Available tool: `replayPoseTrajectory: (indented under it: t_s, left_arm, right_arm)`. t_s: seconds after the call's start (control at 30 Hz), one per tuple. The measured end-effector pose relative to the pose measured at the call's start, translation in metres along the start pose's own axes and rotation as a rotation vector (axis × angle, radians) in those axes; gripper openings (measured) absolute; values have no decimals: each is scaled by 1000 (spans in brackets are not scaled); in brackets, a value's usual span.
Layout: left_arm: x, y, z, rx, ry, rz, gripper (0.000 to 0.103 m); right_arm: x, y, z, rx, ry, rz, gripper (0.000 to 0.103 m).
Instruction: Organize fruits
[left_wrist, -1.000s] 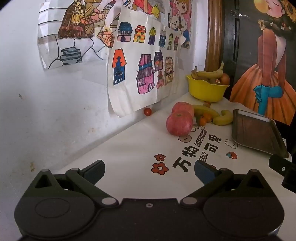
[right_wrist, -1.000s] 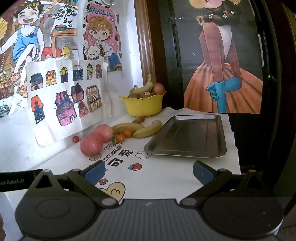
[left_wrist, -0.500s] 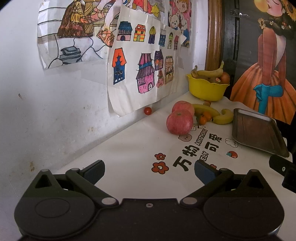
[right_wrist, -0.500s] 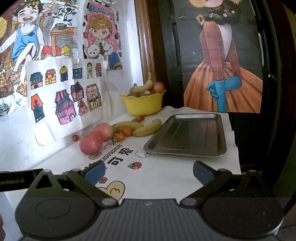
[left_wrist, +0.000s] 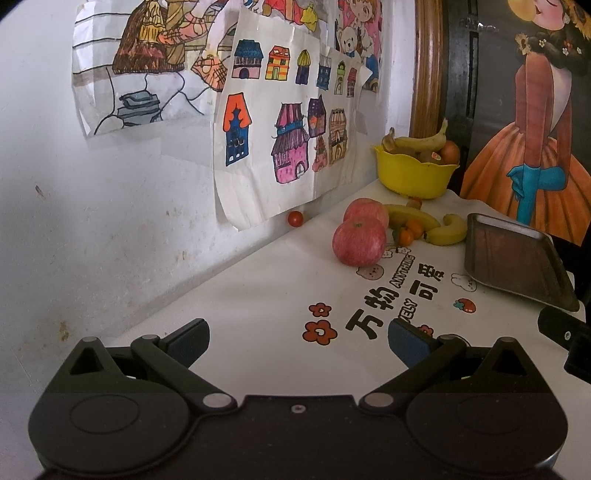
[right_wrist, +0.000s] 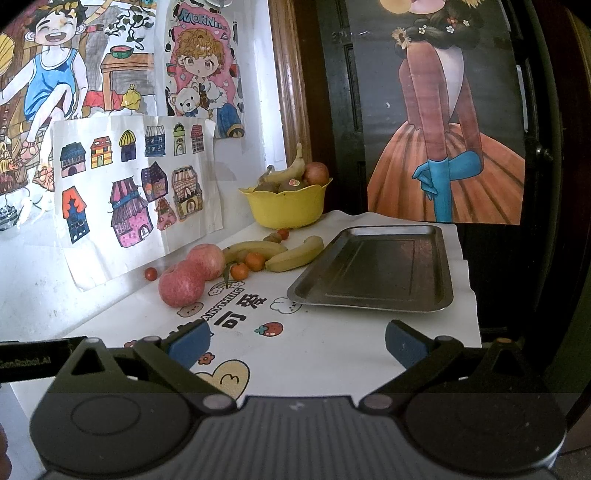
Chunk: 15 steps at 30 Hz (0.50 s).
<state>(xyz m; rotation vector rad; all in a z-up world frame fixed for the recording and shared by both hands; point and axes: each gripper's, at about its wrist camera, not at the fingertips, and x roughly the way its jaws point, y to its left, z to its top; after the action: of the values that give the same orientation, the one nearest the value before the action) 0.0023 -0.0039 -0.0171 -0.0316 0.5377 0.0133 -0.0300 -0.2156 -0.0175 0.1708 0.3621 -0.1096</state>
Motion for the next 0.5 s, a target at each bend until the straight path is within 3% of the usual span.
replayPoseTrajectory:
  t_s: [0.4, 0.5]
  left_arm:
    - [4, -1, 9, 14, 57, 12, 102]
    - [-1, -1, 12, 19, 52, 5, 102]
  right_arm:
    - [15, -2, -21, 4, 14, 14, 103]
    - [5, -1, -10, 6, 27, 27, 103]
